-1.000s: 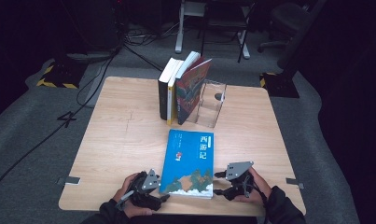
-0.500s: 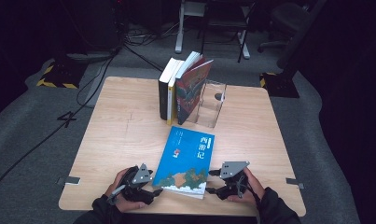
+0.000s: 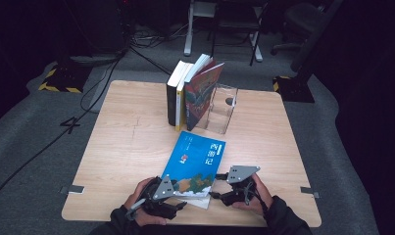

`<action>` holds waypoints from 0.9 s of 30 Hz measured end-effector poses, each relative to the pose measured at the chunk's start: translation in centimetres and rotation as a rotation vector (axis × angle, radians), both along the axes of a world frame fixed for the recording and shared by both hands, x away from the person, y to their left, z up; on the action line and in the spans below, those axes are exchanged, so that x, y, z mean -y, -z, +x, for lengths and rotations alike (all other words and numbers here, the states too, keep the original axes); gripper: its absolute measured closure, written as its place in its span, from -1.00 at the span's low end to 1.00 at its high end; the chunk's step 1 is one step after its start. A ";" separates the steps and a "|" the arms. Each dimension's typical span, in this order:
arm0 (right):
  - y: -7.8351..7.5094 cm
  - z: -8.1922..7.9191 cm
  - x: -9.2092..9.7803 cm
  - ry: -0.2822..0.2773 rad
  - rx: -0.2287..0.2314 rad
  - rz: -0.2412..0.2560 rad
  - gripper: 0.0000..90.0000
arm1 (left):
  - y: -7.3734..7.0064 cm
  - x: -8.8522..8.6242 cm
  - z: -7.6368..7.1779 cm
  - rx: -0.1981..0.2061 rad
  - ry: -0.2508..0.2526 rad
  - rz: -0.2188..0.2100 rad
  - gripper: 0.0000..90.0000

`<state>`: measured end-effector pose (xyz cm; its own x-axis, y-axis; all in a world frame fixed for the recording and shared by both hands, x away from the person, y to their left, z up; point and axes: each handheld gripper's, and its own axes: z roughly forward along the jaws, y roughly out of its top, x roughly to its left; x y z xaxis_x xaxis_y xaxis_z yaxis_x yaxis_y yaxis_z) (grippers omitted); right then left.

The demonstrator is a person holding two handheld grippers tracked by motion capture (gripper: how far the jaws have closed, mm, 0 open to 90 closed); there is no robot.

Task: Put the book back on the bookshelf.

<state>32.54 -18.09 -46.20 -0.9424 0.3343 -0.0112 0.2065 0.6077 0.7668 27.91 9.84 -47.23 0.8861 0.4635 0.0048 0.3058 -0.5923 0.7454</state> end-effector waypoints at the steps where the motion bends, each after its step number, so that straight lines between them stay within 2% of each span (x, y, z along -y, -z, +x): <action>1: -0.1 0.0 -0.2 0.003 0.005 0.006 -0.18 | 0.1 0.4 0.0 0.007 0.000 0.005 -0.46; 3: -0.2 0.0 -0.4 0.010 0.012 0.013 -0.18 | 0.1 1.1 0.0 0.026 0.003 0.022 -0.47; 12: -0.7 0.2 -1.4 0.032 0.058 0.034 -0.19 | 0.4 3.1 0.6 0.087 -0.068 0.061 -0.45; 14: -0.7 0.3 -1.5 0.030 0.059 0.035 -0.20 | 0.3 3.4 0.8 0.102 -0.091 0.069 -0.32; 16: -0.8 0.3 -1.6 0.029 0.061 0.034 -0.20 | 0.2 3.4 1.0 0.125 -0.102 0.078 -0.10; 18: -0.8 0.3 -1.5 0.033 0.059 0.039 -0.20 | 0.2 3.2 1.4 0.111 -0.081 0.050 0.01; 21: -0.8 0.6 -1.3 0.031 0.032 0.064 -0.19 | 0.1 3.0 1.3 0.123 -0.062 0.036 0.18; 26: -0.7 0.8 -0.6 0.020 0.030 0.054 -0.24 | -0.3 2.4 1.4 0.129 -0.044 0.001 0.51; 27: -0.7 0.8 -0.5 0.032 0.047 0.051 -0.29 | -0.3 2.4 1.5 0.132 -0.040 0.003 0.52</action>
<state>33.33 -17.62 -45.46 -0.9301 0.3653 -0.0375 0.1880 0.5612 0.8060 29.37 7.45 -46.96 0.8585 0.4983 0.1215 0.2286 -0.5838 0.7790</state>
